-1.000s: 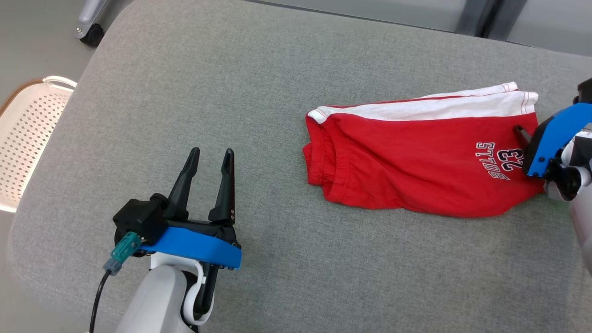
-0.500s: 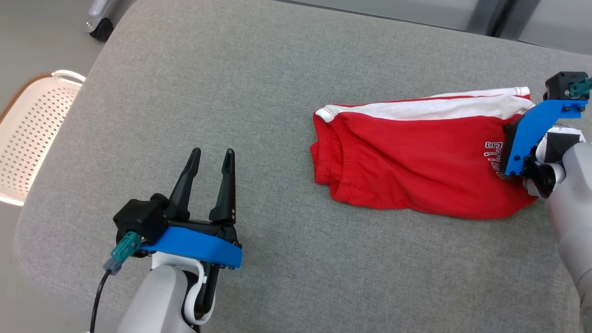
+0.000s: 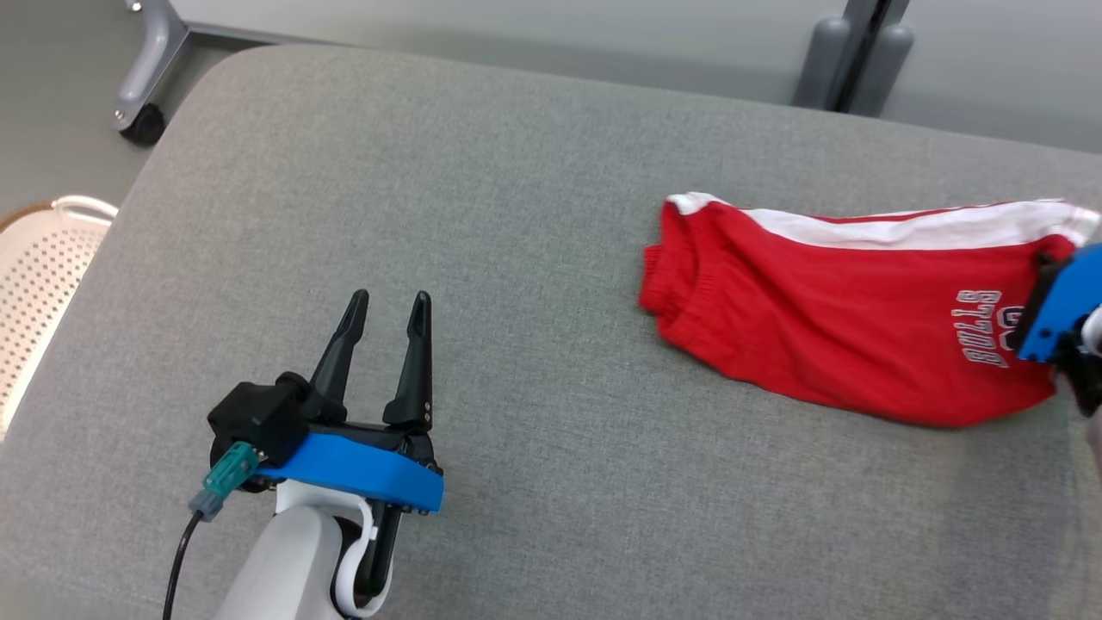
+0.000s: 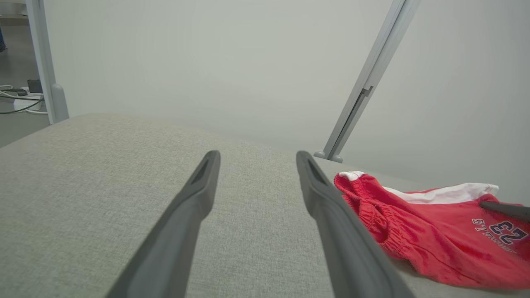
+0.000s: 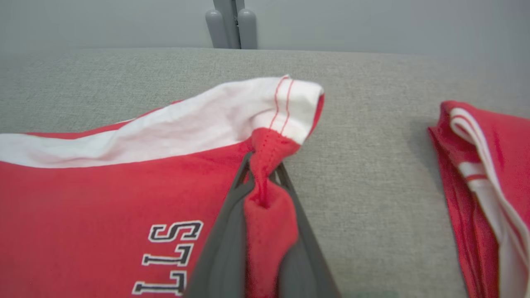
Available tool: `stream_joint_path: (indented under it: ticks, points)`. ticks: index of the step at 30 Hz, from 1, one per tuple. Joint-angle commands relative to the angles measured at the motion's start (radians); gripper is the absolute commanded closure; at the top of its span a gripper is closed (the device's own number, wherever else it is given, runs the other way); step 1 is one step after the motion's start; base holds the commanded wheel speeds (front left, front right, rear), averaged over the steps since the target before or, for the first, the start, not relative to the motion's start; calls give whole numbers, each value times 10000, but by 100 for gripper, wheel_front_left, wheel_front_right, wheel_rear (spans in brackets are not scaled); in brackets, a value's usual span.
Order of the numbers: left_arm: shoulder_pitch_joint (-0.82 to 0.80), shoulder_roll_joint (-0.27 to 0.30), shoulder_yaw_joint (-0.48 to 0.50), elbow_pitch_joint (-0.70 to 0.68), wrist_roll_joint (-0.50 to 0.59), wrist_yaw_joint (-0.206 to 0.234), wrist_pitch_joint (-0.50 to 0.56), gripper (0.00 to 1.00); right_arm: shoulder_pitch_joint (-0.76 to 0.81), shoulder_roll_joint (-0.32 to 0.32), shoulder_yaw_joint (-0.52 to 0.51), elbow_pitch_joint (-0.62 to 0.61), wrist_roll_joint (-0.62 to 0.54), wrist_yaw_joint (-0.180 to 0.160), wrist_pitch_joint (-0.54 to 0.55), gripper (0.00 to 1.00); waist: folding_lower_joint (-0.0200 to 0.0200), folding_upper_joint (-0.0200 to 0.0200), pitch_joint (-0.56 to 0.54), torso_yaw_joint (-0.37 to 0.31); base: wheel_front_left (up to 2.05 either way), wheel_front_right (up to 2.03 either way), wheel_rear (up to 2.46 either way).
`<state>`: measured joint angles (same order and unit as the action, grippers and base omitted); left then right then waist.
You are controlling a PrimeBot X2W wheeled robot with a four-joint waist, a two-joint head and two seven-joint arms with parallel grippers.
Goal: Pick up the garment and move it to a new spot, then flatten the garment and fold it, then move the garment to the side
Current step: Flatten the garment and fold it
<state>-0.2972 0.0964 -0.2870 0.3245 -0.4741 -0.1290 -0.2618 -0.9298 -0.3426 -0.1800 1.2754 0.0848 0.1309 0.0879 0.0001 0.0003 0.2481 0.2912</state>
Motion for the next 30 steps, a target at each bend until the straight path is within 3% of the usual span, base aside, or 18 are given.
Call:
stream_joint_path:
  ticks: [1, 7, 19, 29, 30]
  points:
    - [120, 88, -23, 10, -42, -10, -39, 0, 154, -225, -110, -102, -244, -2, -103, 100, -1, -3, -253, -194, 0, 0, 0]
    - [332, 155, -58, 112, -116, -10, -40, 0, -11, -407, -427, -539, -1068, -2, 159, 100, -1, -3, -683, -268, 0, 0, 0]
    - [420, 151, -396, 110, -259, -10, -40, 0, -301, 2107, -293, -1622, -2201, 0, 1803, 100, -1, -3, -883, 369, 0, 0, 0]
    - [247, 63, -612, 164, -359, -9, -40, 0, 220, 2775, -989, -1939, -2890, 0, 2492, 100, -1, -3, -633, 1198, 0, 0, 0]
    - [238, 61, -582, 156, -372, -9, -40, 0, 245, 2815, -1014, -1950, -2935, 0, 2558, 69, -1, -3, -607, 1233, 0, 0, 0]
